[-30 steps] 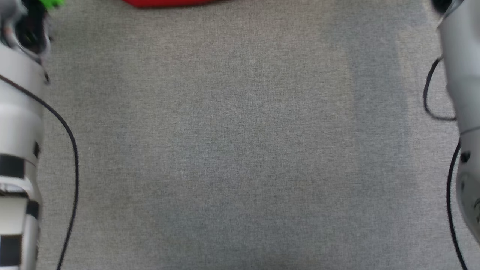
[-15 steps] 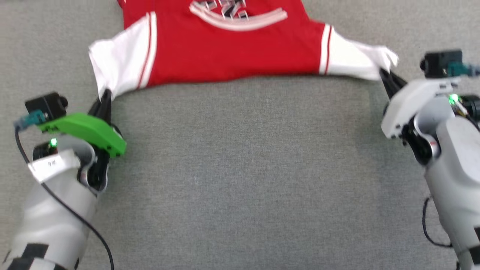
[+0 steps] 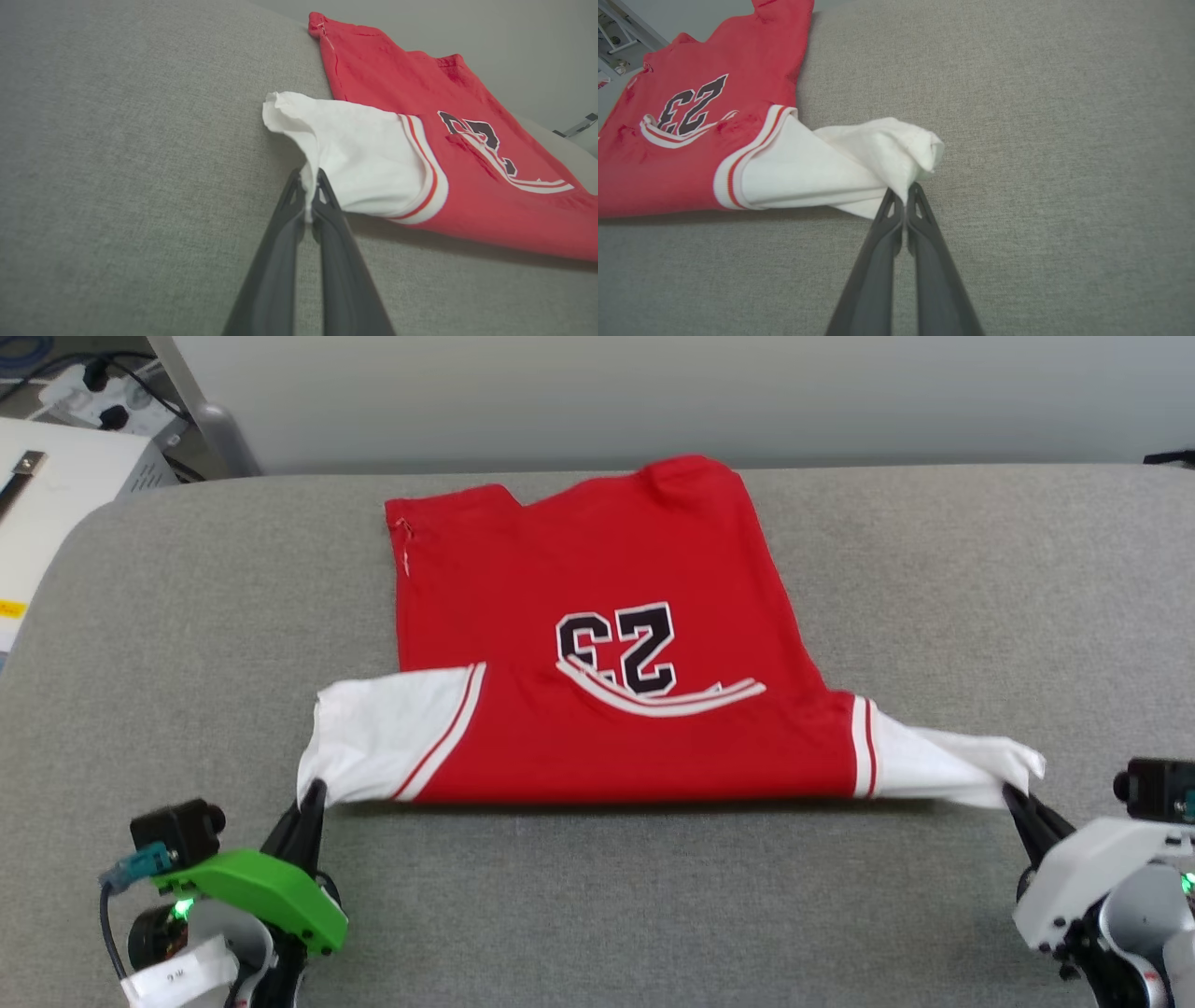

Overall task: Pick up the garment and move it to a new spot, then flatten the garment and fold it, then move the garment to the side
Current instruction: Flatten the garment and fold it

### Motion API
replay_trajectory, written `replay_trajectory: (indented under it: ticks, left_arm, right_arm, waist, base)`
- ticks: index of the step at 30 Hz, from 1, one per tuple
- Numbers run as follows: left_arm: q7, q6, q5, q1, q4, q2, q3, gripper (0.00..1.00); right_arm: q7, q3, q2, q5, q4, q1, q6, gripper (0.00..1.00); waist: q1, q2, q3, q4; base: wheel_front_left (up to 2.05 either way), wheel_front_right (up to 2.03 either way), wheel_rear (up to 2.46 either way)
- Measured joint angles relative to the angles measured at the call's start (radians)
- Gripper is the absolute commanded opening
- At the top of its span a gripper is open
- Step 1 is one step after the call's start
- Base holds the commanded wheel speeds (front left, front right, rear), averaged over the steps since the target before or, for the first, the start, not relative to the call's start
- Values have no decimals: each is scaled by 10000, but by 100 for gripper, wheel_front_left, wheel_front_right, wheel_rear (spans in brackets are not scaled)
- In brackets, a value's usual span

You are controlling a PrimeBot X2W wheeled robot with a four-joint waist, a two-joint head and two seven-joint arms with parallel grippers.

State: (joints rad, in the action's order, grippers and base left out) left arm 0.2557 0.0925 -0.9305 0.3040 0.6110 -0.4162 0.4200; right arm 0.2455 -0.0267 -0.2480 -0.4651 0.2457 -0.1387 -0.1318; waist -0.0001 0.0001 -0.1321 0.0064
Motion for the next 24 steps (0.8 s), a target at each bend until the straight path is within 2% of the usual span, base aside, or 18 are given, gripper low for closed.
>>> replay_trajectory:
  ticks: [5,10,15,19,20,21,22,23,24]
  left_arm:
    - [-161,-548,-13,-1544,-1216,-146,96,0]
    - [-535,-1093,-165,-2747,-2222,-303,174,0]
    - [-629,-1498,-376,-3676,-2943,-374,234,0]
    - [-560,-1670,-301,-3901,-3243,-372,303,0]
    - [-522,-1682,-245,-3897,-3329,-372,320,0]
    - [-502,-1693,-157,-3893,-3415,-372,385,0]
    - [-497,-1720,-44,-3891,-3484,-366,449,0]
    - [-495,-1737,61,-3883,-3536,-366,493,0]
    - [-489,-1758,171,-3859,-3601,-364,548,0]
  right_arm:
    - [779,-972,748,339,-1668,2146,0,0]
    - [1484,-1517,1478,782,-2851,3731,0,0]
    - [1898,-1578,1829,1231,-3233,4947,0,0]
    - [1908,-1360,1921,1369,-3108,5294,0,0]
    - [1875,-1313,1935,1369,-3064,5288,0,9]
    - [1753,-1260,1948,1363,-2989,5272,0,33]
    - [1620,-1225,1956,1310,-2951,5240,0,58]
    - [1499,-1189,1958,1281,-2930,5190,2,100]
    - [1360,-1131,1956,1281,-2917,5103,2,100]
  waist:
    - [0,0,650,106]
    - [0,0,1060,213]
    - [0,0,1212,301]
    - [0,0,1192,349]
    - [0,0,1183,363]
    - [0,0,1172,390]
    - [0,0,1154,409]
    - [0,0,1132,424]
    - [0,-1,1108,449]
  base:
    - [0,0,0]
    - [0,0,0]
    - [0,0,0]
    - [0,0,0]
    - [0,0,0]
    - [0,0,0]
    - [0,0,0]
    - [0,0,0]
    - [0,0,0]
